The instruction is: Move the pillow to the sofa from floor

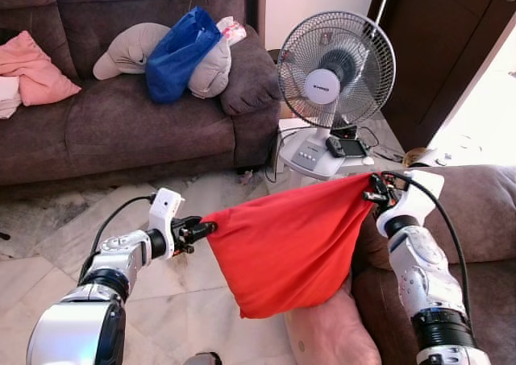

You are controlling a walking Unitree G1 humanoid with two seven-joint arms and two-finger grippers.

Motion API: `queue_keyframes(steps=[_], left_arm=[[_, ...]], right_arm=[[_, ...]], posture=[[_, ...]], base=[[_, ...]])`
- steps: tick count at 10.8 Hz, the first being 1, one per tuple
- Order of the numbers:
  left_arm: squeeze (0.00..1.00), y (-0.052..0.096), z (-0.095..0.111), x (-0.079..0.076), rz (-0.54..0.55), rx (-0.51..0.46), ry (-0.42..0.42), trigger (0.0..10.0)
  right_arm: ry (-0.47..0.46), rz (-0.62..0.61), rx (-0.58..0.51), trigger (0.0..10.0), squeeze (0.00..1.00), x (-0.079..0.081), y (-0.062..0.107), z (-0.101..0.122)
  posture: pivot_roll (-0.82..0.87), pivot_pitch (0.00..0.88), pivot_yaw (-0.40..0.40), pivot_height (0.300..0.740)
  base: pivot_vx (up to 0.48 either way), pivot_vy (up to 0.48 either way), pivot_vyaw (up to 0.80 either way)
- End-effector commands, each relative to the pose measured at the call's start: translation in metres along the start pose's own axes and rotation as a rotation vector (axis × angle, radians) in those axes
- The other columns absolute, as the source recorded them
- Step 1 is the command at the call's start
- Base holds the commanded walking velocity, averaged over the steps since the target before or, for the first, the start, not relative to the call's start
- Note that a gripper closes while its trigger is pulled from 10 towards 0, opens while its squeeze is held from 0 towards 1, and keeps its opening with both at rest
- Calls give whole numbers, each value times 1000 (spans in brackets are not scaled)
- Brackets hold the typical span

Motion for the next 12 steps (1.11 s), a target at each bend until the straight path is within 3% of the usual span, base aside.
queue_keyframes(steps=[1, 5, 10, 11, 12], left_arm=[[0, 0, 2, 1, 11, -9, -22, 0], [0, 4, 1, 12, 188, -63, -55, 0], [0, -2, 14, 3, 208, -233, -109, 0], [0, -1, 21, 4, 238, -264, -118, 10000], [0, 1, 29, 2, 230, -315, -128, 10000]], right_arm=[[2, -36, -81, 10000, 0, -8, -2, 20], [3, -30, -68, 10000, 0, -6, -1, 16], [-6, -20, -46, 10000, 0, -1, 2, 7], [-6, -21, -46, 10000, 0, -1, 2, 7], [-6, -23, -46, 10000, 0, -2, 2, 7]], posture=[[-53, 12, -39, 740], [-47, 10, -44, 740], [-34, 15, -42, 740], [-35, 16, -41, 740], [-32, 17, -41, 740]], base=[[0, 0, 0], [0, 0, 0], [0, 0, 0], [0, 0, 0], [0, 0, 0]])
Point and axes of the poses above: a point about 5 cm out from each wrist's last joint towards the gripper, its own y axis pointing back from the gripper into the wrist, its own z axis along the axis of the wrist's last joint, x = y × z, the point moved 1 cm from there along -y, pointing out of the wrist towards the gripper, and after that the axes turned 14 degrees about y, right-handed, at the moved point
